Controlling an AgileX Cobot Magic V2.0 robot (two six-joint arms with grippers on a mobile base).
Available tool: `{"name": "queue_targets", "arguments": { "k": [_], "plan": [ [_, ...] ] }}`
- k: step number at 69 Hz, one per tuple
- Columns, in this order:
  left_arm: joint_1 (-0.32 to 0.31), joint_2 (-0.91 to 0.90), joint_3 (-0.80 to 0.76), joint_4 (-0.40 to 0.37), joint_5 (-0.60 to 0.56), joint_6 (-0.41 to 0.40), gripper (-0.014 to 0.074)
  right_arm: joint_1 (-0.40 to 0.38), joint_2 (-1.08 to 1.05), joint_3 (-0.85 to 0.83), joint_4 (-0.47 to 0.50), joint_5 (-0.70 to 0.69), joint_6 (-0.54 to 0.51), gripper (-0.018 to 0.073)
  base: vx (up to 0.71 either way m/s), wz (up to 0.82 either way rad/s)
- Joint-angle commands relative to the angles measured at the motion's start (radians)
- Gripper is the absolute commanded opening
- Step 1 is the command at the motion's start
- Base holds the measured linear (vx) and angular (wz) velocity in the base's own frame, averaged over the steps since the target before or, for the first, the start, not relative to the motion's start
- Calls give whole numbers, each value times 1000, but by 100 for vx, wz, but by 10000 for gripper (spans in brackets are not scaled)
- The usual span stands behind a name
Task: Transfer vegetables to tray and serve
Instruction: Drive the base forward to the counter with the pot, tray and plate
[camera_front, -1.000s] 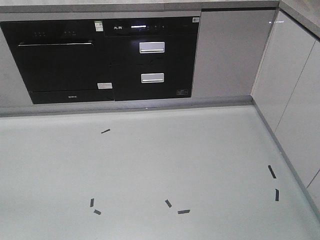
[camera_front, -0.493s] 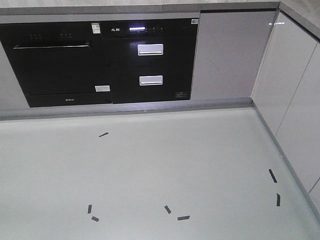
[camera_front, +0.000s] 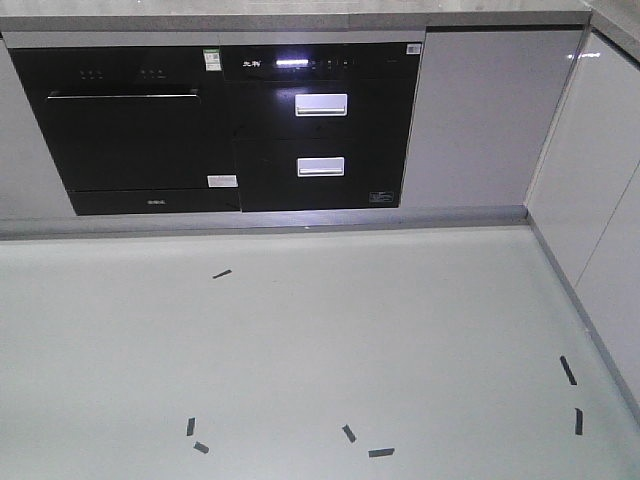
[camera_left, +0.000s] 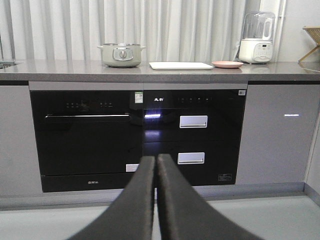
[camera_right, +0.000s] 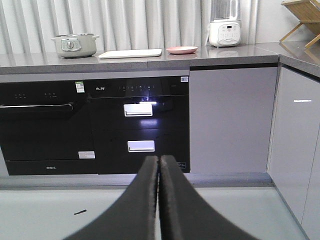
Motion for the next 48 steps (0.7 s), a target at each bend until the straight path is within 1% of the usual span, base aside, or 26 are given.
{"name": "queue_targets", "arguments": {
  "k": [1,48],
  "plan": [
    [3,-14,10,-8,-72,0,-6,-5,-1,6,-9,-80,-2,-7,7,0],
    [3,-14,10,-8,-72,0,-6,-5,-1,6,-9,-80,-2,-7,13,2]
  ]
}}
